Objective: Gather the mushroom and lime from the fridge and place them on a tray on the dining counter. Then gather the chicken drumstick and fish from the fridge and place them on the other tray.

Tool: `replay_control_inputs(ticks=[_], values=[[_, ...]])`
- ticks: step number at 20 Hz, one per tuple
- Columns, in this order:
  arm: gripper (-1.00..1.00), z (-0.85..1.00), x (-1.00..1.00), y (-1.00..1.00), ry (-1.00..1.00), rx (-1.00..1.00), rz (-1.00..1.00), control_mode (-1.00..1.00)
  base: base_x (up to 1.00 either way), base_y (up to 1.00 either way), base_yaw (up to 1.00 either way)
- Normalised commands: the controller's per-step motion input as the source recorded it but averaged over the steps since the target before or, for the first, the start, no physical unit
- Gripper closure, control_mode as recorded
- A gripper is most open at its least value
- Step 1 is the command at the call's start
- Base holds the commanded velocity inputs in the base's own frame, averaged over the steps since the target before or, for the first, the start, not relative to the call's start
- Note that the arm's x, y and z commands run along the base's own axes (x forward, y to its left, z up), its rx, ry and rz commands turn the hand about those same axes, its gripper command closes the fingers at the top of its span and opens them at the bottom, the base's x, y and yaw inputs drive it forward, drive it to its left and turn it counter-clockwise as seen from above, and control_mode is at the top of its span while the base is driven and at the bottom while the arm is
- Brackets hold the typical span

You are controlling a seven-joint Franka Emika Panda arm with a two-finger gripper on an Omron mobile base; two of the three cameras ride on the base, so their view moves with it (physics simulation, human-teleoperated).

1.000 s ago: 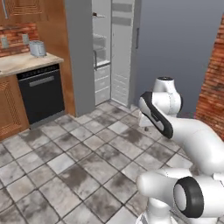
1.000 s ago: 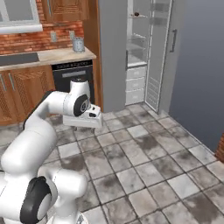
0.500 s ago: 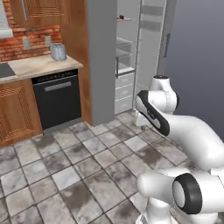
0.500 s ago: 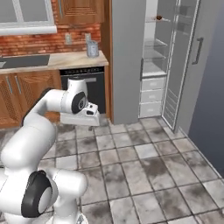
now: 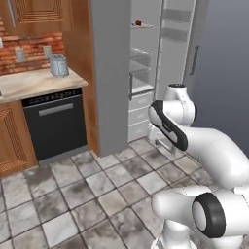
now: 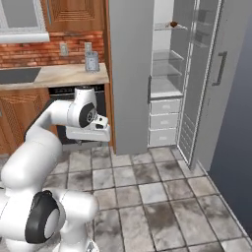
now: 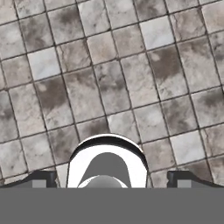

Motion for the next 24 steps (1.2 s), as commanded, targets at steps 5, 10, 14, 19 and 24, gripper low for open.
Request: replay_control_inputs(ticks=[5,10,14,19,24], values=[[-1.00,0.00,0.00,0.00,0.00,0.00,0.00,1.00,1.00,-0.36,0.03],[-1.00,0.00,0.00,0.00,0.00,0.00,0.00,1.00,1.00,-0.50,0.09],[-1.00,0.00,0.00,0.00,0.00,0.00,0.00,1.00,1.00,-0.54,0.16],[-1.00,0.00,0.00,0.00,0.00,0.00,0.00,1.00,0.97,-0.57,0.14],[-1.00,0.00,0.00,0.00,0.00,0.00,0.00,1.00,0.80,-0.53,0.18]])
